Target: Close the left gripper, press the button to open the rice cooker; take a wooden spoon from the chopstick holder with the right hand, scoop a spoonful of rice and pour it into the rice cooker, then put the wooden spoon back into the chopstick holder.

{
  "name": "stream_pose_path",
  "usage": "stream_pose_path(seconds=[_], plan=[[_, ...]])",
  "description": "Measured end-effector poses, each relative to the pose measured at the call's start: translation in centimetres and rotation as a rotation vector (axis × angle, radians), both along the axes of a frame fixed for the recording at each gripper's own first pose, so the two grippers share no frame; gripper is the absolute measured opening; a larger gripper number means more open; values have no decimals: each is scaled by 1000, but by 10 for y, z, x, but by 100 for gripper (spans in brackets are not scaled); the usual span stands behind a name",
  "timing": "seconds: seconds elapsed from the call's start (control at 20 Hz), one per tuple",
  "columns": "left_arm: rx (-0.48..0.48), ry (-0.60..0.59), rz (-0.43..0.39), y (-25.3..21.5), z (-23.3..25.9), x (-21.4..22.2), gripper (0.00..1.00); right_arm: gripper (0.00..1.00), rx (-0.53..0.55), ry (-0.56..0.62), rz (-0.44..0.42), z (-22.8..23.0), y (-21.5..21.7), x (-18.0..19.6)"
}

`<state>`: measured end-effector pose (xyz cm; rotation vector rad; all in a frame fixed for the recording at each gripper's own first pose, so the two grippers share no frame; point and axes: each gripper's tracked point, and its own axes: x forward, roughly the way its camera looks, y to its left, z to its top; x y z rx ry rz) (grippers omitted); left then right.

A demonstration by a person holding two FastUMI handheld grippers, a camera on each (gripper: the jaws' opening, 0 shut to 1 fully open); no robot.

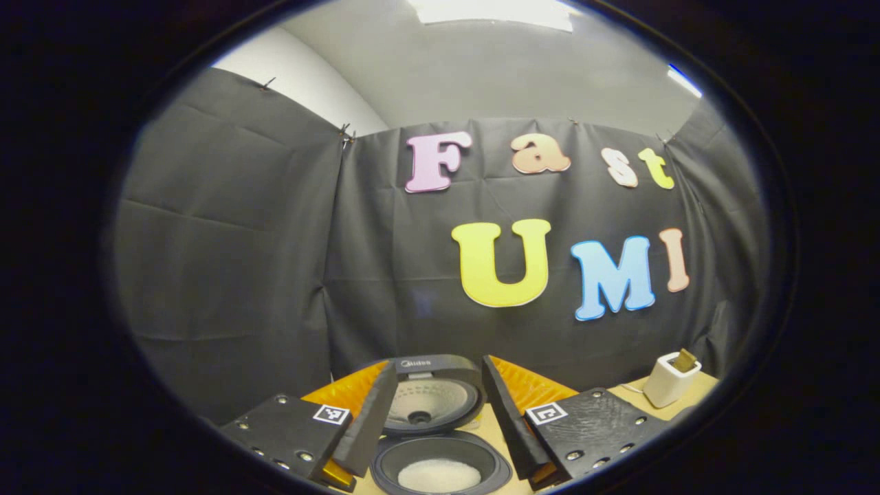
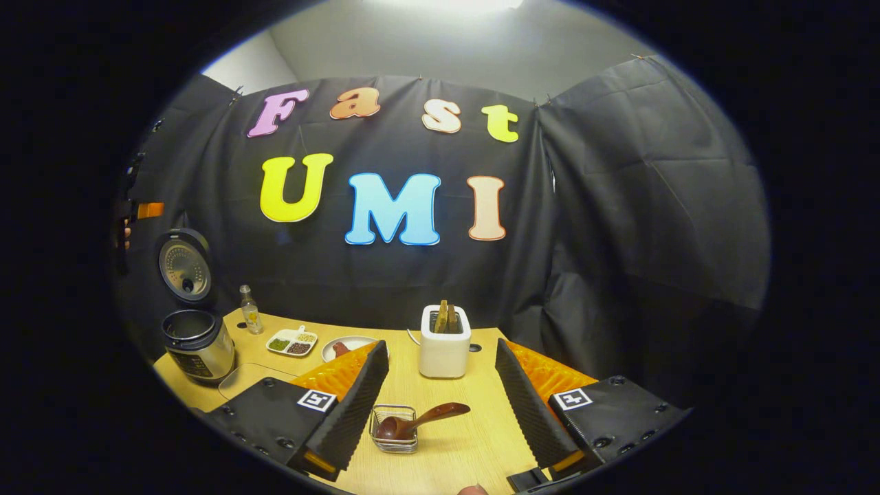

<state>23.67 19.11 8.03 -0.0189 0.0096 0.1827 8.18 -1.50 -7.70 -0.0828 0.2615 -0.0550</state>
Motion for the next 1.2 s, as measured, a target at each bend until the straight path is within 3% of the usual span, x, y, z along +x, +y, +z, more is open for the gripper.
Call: stream_pose_path(seconds=[0.05, 0.1, 0.25, 0.3, 0.4, 0.45, 0.55, 0.6, 0.65, 0.9, 1.2], plan=[[-12, 1, 1, 8, 2, 13, 76, 94, -3, 2, -6, -1, 1, -1], [-23, 0, -3, 12, 4, 24, 76, 99, -6, 6, -13, -2, 3, -2], [-39, 20, 1, 32, -1, 66, 76, 94, -7, 10, -30, -5, 9, -5], [-45, 34, 0, 37, -6, 80, 76, 99, -7, 15, -37, -7, 10, -7], [-57, 55, 7, 51, -18, 104, 75, 99, -5, 23, -48, -10, 14, -9], [-60, 67, 9, 54, -25, 115, 76, 94, -7, 28, -52, -12, 16, -10], [-55, 97, 19, 60, -41, 143, 75, 99, -17, 40, -57, -17, 19, -13], [-51, 113, 18, 61, -48, 156, 75, 94, -23, 43, -58, -17, 21, -13], [-51, 131, 18, 62, -58, 161, 75, 99, -28, 46, -56, -17, 23, -13], [-99, 150, 29, 63, -72, 169, 80, 97, -47, 38, -35, -14, 32, -9], [-84, 164, 23, 48, -83, 138, 81, 99, -28, 28, 10, -12, 36, -1]])
